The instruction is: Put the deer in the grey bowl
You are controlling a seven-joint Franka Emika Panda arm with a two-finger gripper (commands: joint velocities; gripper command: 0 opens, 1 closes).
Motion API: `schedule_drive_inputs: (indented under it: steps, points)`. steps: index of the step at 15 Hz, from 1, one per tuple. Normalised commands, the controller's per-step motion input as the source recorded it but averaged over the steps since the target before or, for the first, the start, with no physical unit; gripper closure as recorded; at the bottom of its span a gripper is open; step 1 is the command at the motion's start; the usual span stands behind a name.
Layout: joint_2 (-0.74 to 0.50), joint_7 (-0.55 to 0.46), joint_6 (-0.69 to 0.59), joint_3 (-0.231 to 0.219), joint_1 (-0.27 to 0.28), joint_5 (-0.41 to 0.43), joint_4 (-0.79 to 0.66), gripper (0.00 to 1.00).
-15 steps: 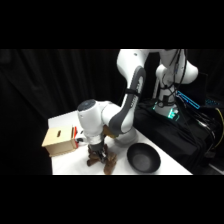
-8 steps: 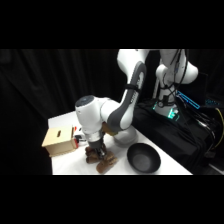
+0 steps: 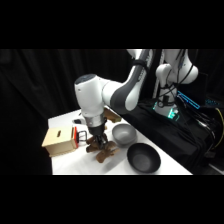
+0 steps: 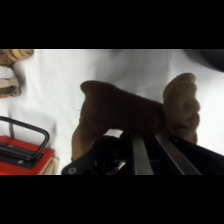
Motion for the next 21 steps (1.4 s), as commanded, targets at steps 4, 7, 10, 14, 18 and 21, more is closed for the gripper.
schedule_drive_inputs:
  steps: [4, 7, 10, 14, 18, 21]
  points:
    - [-0.59, 0.15, 0.05, -0.071, 0.044, -0.098, -0.59, 0.93]
    - [-0.5, 0.09, 0.13, -0.054, -0.013, -0.062, -0.56, 0.94]
    - [-0.4, 0.04, 0.2, -0.031, -0.046, -0.023, -0.51, 0.94]
    - [-0.27, 0.01, 0.23, -0.02, -0.054, 0.008, -0.4, 0.94]
    - [-0.18, -0.03, 0.2, -0.01, -0.06, 0.046, -0.29, 0.95]
    - [-0.12, -0.05, 0.16, 0.007, -0.041, 0.055, -0.19, 0.65]
